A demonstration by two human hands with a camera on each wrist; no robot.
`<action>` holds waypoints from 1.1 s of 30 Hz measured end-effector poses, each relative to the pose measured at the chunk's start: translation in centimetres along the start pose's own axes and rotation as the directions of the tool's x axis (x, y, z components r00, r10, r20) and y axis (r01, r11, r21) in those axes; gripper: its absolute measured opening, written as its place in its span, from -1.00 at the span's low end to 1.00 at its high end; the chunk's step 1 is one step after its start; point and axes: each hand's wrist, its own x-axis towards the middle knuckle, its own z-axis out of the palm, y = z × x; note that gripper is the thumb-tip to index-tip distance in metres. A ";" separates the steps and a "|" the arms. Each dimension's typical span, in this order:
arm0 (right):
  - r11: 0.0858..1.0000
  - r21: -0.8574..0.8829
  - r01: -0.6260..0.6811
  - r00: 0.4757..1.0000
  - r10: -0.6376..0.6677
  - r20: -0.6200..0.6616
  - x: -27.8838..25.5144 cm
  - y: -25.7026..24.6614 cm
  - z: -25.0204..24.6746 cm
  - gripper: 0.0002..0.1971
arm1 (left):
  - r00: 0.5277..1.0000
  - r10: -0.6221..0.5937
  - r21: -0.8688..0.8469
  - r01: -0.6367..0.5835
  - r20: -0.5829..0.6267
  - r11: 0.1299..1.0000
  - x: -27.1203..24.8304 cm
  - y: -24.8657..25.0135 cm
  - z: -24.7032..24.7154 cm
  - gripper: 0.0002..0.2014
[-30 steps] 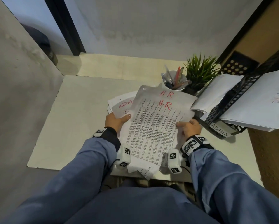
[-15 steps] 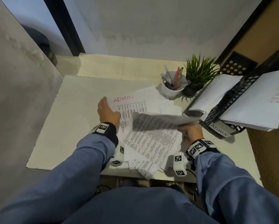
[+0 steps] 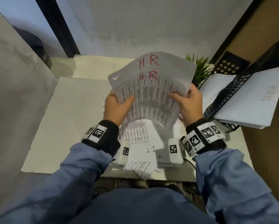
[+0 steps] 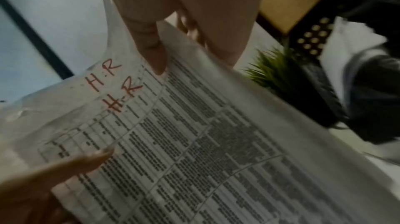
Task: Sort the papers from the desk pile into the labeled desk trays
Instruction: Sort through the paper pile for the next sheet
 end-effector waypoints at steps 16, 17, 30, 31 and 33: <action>0.963 -0.256 -0.079 0.905 -0.038 -0.423 2.1 3.4 -2.8 -0.66 | 0.998 0.052 0.176 -0.054 0.018 0.983 0.1 2.2 2.0 -0.86; 0.939 -0.321 -0.125 0.857 -0.061 -0.512 2.8 3.8 -3.7 -0.60 | 0.994 0.108 0.199 -0.111 0.028 0.974 0.7 3.6 2.5 -0.85; 0.933 -0.106 -0.345 0.786 0.225 -0.576 5.5 6.1 -7.8 -0.80 | 0.818 0.294 0.598 -0.566 0.495 0.568 5.2 12.2 14.0 -0.85; 0.937 -0.203 -0.285 0.812 0.123 -0.570 5.5 5.6 -8.2 -0.77 | 0.804 0.291 0.599 -0.584 0.518 0.548 5.3 12.2 14.9 -0.84; 0.920 -0.353 -0.172 0.843 -0.048 -0.535 5.0 4.3 -9.2 -0.84 | 0.782 0.282 0.605 -0.614 0.556 0.507 5.3 11.9 16.7 -0.82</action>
